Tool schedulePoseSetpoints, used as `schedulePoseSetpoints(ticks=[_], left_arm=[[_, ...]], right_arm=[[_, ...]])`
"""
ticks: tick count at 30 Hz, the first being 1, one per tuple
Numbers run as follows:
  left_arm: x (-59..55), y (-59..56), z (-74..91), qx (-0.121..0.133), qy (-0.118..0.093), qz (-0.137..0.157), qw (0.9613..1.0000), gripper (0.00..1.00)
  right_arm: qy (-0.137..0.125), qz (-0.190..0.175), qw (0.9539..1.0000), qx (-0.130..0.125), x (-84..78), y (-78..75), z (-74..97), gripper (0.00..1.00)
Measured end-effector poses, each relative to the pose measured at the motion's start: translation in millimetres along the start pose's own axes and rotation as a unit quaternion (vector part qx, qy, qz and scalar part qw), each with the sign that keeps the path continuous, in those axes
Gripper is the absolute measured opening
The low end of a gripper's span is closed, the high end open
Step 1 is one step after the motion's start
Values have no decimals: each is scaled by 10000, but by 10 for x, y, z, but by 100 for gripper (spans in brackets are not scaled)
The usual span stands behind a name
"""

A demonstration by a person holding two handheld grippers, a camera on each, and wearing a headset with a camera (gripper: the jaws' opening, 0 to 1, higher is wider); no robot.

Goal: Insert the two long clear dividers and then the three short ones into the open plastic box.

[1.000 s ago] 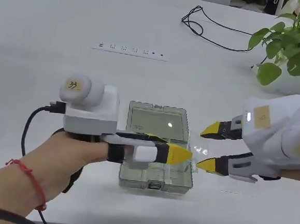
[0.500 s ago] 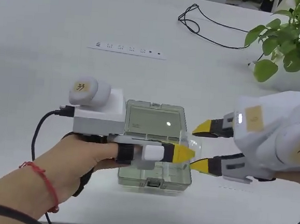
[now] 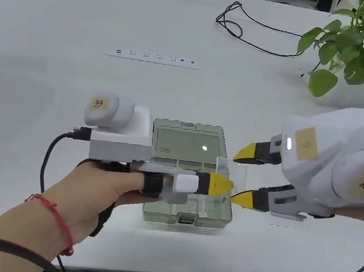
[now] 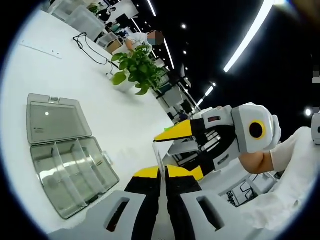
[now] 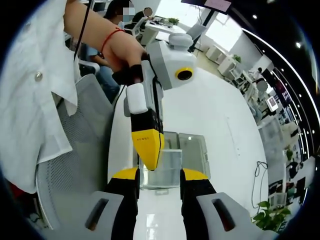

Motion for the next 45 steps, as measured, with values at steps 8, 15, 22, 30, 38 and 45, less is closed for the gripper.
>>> schedulePoseSetpoints(ticks=[8,15,22,30,38,45], left_arm=[[11,14,7,41,-99,132,9999,0],[-7,-5,60,85,-24,-495,9987,0],[-83,-59,93,-153,243,-1689,9852,0],[-146,-193,137,-554,365,-2795,9579,0],[-121,-263,166,-691,317,-3217,9438,0],[-132,-271,173,-737,302,-3380,9378,0]], right_arm=[[-10,-16,10000,-62,8,-20,-3,35],[-272,-350,9990,-7,52,-126,105,36],[-818,-1118,9857,960,111,-143,246,27],[-930,-1284,9643,2121,125,-26,298,17],[-950,-1189,9519,2659,198,76,257,11],[-928,-1129,9485,2812,216,113,220,6]])
Point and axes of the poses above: the centre of the closed fingertips' face, and the gripper's own axes: z roughly backward along the fingers, y roughly to its left, x roughly out of its top, the point moved 3 cm from there along z, roughly backward along the fingers, and after that the axes turned 1 degree about x, right-handed, at the moved point
